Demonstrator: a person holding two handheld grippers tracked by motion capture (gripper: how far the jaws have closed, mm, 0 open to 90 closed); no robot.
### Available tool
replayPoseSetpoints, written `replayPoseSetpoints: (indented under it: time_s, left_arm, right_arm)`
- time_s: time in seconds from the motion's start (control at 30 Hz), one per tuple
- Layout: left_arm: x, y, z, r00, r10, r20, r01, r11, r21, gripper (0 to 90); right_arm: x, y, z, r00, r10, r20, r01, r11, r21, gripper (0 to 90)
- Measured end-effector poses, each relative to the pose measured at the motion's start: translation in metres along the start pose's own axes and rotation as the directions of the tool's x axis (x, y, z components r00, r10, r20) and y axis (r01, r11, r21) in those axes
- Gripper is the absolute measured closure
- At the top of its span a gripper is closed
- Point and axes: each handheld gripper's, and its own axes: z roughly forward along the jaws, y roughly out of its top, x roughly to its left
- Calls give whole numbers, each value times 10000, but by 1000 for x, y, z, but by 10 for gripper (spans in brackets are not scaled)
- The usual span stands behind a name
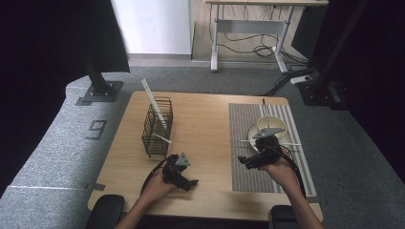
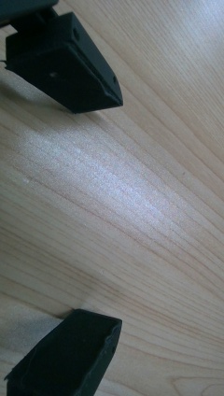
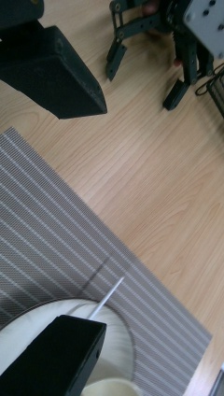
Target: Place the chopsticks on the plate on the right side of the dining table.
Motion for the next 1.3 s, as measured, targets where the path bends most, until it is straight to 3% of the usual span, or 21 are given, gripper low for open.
replayPoseSetpoints:
  time_s: [0.13, 0.7, 0.97, 1.3]
  left_arm:
    - [0, 0, 0, 10000, -1, 5, 1, 10000, -9, 0]
    - [0, 0, 0, 10000, -2, -5, 2, 10000, -4, 0]
    - [0, 0, 0, 10000, -6, -15, 6, 10000, -11, 0]
    - [0, 0, 0, 10000, -4, 10, 4, 10000, -8, 0]
  right_arm:
    - [8, 16, 3, 9993, -344, -120, 343, 9994, -19, 0]
    - [39, 70, 26, 9898, -943, -1068, 977, 9948, 271, 20]
    - [56, 95, 44, 9793, -1352, -1510, 1412, 9895, 300, 27]
    - [81, 118, 65, 9582, -1940, -2103, 1989, 9800, 21, 17]
